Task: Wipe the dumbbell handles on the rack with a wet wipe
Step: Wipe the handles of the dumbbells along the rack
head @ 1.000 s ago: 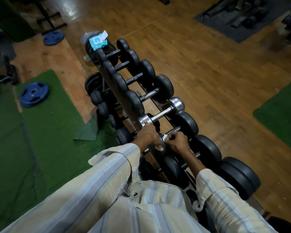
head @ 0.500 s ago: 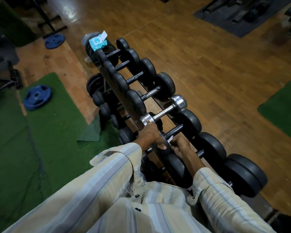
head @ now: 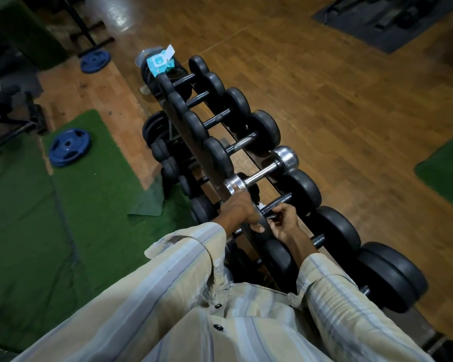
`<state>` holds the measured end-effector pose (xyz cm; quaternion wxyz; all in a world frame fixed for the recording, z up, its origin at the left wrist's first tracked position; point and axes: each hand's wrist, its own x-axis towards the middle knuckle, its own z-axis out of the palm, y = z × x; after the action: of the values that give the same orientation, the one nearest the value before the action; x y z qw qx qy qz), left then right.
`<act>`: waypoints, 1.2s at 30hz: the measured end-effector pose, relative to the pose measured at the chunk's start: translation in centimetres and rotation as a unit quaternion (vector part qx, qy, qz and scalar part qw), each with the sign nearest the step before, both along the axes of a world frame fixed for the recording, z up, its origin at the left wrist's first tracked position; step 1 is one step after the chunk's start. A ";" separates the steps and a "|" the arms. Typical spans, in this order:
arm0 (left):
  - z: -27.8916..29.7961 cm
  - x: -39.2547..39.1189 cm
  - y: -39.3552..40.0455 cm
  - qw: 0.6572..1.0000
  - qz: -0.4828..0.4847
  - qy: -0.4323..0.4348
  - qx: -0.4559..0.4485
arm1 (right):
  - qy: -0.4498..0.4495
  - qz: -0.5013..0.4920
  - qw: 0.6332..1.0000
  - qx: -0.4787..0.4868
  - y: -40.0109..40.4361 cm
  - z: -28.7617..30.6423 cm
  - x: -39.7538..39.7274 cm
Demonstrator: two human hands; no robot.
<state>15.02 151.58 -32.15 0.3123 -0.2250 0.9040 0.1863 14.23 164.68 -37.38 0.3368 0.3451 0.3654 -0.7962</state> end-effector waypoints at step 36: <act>1.7 0.3 0.4 1.000 -0.006 -0.018 -0.004 | 0.124 -0.172 0.884 0.417 -0.4 -1.9 0.1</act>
<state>15.31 151.97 -30.50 0.3284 -0.2239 0.9003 0.1772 14.32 164.24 -39.25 -0.0287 0.4100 0.6370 -0.6521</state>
